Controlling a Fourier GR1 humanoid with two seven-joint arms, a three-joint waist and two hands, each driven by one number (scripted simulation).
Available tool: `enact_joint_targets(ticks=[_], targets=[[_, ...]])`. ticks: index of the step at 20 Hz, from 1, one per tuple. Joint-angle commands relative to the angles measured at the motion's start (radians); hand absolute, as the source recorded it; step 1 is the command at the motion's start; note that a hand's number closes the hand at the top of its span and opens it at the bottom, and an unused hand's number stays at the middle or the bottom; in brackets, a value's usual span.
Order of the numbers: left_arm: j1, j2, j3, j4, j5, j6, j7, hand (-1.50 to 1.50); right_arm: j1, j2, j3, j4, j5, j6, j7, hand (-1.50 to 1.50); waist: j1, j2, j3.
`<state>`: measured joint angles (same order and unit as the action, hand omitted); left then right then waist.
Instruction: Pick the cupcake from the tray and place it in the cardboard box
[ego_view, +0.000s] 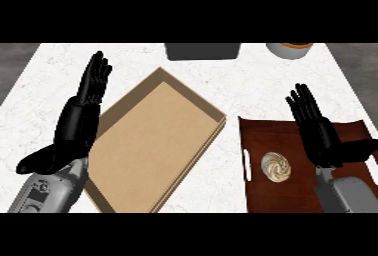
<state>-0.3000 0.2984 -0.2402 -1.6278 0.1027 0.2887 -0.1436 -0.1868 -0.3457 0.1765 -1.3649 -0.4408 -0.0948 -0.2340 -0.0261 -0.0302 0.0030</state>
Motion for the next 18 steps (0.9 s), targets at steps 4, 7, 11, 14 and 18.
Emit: enact_joint_targets(ticks=[4, 7, 11, 14, 18], targets=[[0.157, 0.17, 0.106, 0.153, -0.082, 0.03, 0.102, 0.0, 0.064, -0.097, 0.005, -0.019, -0.03, 0.191, -0.024, -1.5, 0.042, 0.035, -0.001], [0.179, 0.18, 0.094, 0.181, -0.085, 0.025, 0.147, 0.0, -0.026, -0.351, 0.057, -0.081, 0.284, 0.181, -0.093, -1.5, 0.078, 0.006, -0.04], [0.225, 0.237, 0.152, 0.287, -0.091, 0.027, 0.197, 0.0, 0.173, -0.31, 0.143, 0.078, 0.404, 0.182, -0.335, -1.5, 0.03, 0.04, 0.001], [0.216, 0.246, 0.165, 0.291, -0.078, 0.005, 0.21, 0.0, 0.208, -0.25, 0.072, 0.216, 0.246, 0.335, -0.588, -1.5, 0.029, 0.039, 0.002], [0.202, 0.275, 0.177, 0.28, -0.087, -0.03, 0.232, 0.0, 0.118, -0.327, 0.027, 0.396, 0.323, 0.441, -0.823, -1.5, 0.039, 0.034, 0.0]])
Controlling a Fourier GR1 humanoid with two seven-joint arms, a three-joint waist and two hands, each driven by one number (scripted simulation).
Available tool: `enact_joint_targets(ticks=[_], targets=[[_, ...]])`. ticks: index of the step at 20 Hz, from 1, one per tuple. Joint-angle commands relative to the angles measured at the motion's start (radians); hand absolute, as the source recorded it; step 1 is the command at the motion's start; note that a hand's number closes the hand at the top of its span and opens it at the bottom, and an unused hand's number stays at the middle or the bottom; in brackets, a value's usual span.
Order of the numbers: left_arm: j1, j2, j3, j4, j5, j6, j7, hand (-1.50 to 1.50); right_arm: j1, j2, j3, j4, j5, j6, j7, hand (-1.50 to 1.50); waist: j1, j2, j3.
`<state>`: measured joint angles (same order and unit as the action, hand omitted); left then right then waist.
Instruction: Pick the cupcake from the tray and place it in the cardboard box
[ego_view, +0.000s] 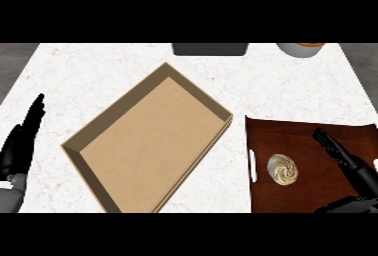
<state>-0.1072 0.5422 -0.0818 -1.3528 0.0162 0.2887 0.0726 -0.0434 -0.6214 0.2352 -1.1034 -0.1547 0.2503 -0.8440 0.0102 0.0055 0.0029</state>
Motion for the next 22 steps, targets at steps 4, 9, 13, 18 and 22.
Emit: enact_joint_targets(ticks=[4, 9, 13, 18, 22], targets=[[-0.014, -0.002, 0.025, 0.048, -0.008, -0.023, -0.009, 0.0, -0.086, -0.129, -0.023, 0.143, 0.19, -0.05, -0.182, -1.5, -0.006, -0.003, -0.002], [-0.041, -0.006, 0.027, 0.077, -0.024, -0.018, 0.009, 0.0, -0.209, -0.192, 0.086, 0.12, 0.382, -0.083, -0.025, -1.5, 0.0, -0.002, -0.004], [-0.016, -0.042, 0.009, 0.068, -0.049, 0.0, -0.023, 0.0, -0.289, -0.211, 0.15, 0.047, 0.464, -0.001, 0.135, -1.5, -0.002, -0.004, -0.005], [-0.021, 0.005, 0.058, 0.044, -0.026, -0.05, 0.015, 0.0, -0.31, -0.173, 0.23, 0.024, 0.593, 0.034, 0.258, -1.5, -0.005, -0.006, -0.004], [-0.029, -0.049, 0.058, 0.099, -0.07, -0.022, -0.039, 0.0, -0.343, -0.108, 0.239, -0.018, 0.637, 0.114, 0.368, -1.5, -0.008, -0.005, -0.004]])
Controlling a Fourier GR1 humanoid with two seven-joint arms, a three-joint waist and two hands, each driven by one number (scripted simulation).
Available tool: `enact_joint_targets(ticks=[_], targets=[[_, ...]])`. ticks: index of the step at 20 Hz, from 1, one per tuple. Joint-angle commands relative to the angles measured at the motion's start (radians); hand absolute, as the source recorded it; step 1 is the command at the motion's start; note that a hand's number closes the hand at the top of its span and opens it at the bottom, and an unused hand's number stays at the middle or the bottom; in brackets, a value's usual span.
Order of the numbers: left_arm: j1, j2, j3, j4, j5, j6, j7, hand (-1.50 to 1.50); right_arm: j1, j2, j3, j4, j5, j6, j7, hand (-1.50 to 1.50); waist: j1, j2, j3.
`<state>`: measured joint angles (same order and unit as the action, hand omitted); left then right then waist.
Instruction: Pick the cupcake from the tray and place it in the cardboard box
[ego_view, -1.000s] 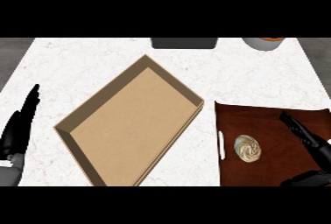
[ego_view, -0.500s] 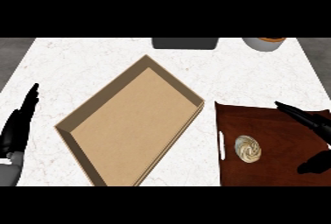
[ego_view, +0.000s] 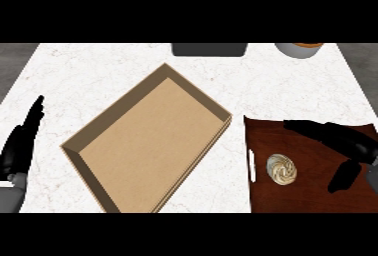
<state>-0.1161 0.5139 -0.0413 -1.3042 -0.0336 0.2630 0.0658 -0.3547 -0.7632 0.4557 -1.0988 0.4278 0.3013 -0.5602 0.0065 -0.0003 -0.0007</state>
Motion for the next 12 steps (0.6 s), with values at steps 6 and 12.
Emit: enact_joint_targets(ticks=[6, 12], targets=[[0.005, -0.036, 0.055, 0.044, -0.05, -0.023, -0.046, 0.0, -0.016, 0.137, -0.005, 0.016, 0.192, 0.011, 0.104, -1.5, -0.004, 0.001, 0.001], [0.057, -0.052, 0.083, -0.07, -0.066, -0.07, 0.012, 0.0, 0.024, 0.099, -0.104, -0.063, 0.221, 0.122, 0.074, -1.5, -0.005, -0.001, 0.001]])
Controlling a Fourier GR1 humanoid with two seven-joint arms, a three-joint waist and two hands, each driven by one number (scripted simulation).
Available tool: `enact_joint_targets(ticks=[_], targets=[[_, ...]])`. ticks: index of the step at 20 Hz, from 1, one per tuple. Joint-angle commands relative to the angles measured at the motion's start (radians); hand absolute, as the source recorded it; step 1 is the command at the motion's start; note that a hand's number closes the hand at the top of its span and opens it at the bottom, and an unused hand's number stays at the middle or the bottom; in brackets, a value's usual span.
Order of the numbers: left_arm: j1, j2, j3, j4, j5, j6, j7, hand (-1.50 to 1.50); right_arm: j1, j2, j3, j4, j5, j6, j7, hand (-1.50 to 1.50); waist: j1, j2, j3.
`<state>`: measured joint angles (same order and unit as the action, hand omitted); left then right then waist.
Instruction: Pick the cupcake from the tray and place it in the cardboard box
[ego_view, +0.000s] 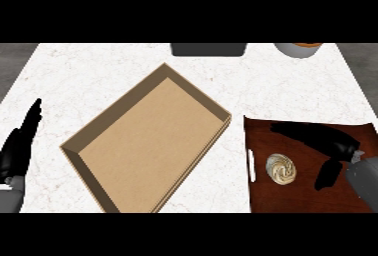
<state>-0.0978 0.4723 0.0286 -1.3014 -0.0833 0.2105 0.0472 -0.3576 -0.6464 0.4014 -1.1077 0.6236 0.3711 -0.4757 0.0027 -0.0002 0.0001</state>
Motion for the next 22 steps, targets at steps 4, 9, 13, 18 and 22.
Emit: enact_joint_targets(ticks=[4, 9, 13, 18, 22], targets=[[0.018, -0.018, 0.059, 0.011, -0.03, -0.039, -0.031, 0.0, 0.088, 0.031, -0.062, -0.148, 0.06, 0.071, 0.034, -1.5, -0.006, -0.001, 0.0], [-0.036, -0.064, 0.045, 0.045, -0.079, -0.025, -0.008, 0.0, 0.044, 0.132, -0.066, -0.042, 0.112, 0.047, -0.043, -1.5, -0.002, 0.001, 0.0], [-0.022, -0.035, 0.087, 0.002, -0.073, -0.068, 0.002, 0.0, 0.11, 0.115, -0.107, -0.206, 0.093, 0.125, -0.025, -1.5, -0.004, -0.001, 0.0], [-0.039, -0.075, 0.075, -0.034, -0.11, -0.067, 0.067, 0.0, 0.142, 0.131, -0.121, -0.289, 0.136, 0.198, 0.032, -1.5, -0.005, -0.001, 0.0], [-0.02, -0.074, 0.103, 0.028, -0.101, -0.078, -0.029, 0.0, 0.161, 0.123, -0.096, -0.224, 0.23, 0.146, 0.05, -1.5, -0.003, 0.001, 0.0]])
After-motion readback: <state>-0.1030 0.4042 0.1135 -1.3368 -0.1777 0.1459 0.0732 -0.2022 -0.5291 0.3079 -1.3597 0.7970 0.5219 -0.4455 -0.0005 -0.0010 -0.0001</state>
